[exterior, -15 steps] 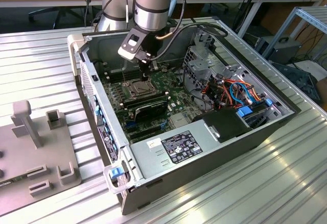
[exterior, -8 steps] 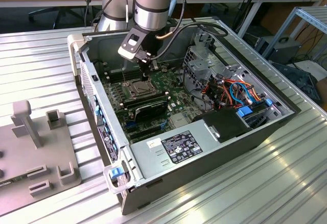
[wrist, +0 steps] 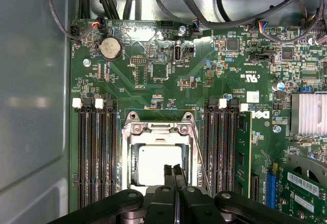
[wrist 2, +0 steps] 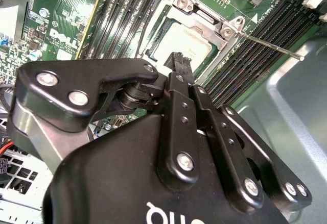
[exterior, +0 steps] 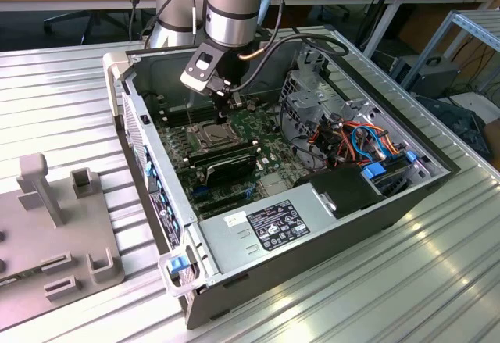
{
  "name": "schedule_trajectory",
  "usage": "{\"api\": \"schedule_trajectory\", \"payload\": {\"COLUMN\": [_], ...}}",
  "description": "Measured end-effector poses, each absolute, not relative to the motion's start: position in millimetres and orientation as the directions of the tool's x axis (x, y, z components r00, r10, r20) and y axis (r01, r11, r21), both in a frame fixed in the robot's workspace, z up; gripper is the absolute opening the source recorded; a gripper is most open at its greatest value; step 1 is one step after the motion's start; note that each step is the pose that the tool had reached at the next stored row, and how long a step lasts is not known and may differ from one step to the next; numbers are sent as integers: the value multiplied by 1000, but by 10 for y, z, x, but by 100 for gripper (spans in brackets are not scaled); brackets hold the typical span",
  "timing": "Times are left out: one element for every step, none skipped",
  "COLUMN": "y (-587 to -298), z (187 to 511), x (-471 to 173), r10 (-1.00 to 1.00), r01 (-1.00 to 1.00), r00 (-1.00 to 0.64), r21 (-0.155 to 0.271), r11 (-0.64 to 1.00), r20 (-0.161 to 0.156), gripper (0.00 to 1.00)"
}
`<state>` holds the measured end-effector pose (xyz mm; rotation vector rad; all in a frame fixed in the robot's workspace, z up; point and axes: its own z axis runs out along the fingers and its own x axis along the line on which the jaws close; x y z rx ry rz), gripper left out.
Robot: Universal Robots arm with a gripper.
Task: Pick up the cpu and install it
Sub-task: 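Install the first cpu locking lever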
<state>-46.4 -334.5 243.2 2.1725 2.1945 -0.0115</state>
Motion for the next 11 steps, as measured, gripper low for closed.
{"api": "schedule_trajectory", "payload": {"y": [-3344, -3344, -3345, -3344, -3345, -3345, -3345, -3345, -3345, -3345, -3344], "z": [2431, 2431, 2431, 2430, 2428, 2427, 2425, 2423, 2422, 2420, 2419], "x": [-464, -464, -464, -464, -464, -464, -464, -464, -464, -464, -464], "r10": [999, 997, 996, 993, 989, 986, 983, 978, 973, 966, 961], "r01": [999, 998, 997, 993, 989, 986, 983, 978, 973, 966, 961], "r00": [-34, -56, -75, -114, -142, -163, -180, -206, -225, -255, -274], "r21": [33, 33, 32, 32, 32, 32, 32, 32, 32, 32, 32], "r11": [35, 58, 76, 116, 143, 164, 182, 207, 227, 257, 275], "r20": [-43, -43, -43, -43, -43, -43, -43, -43, -43, -43, -43], "gripper": [11, 11, 11, 11, 11, 11, 11, 11, 11, 11, 11]}}
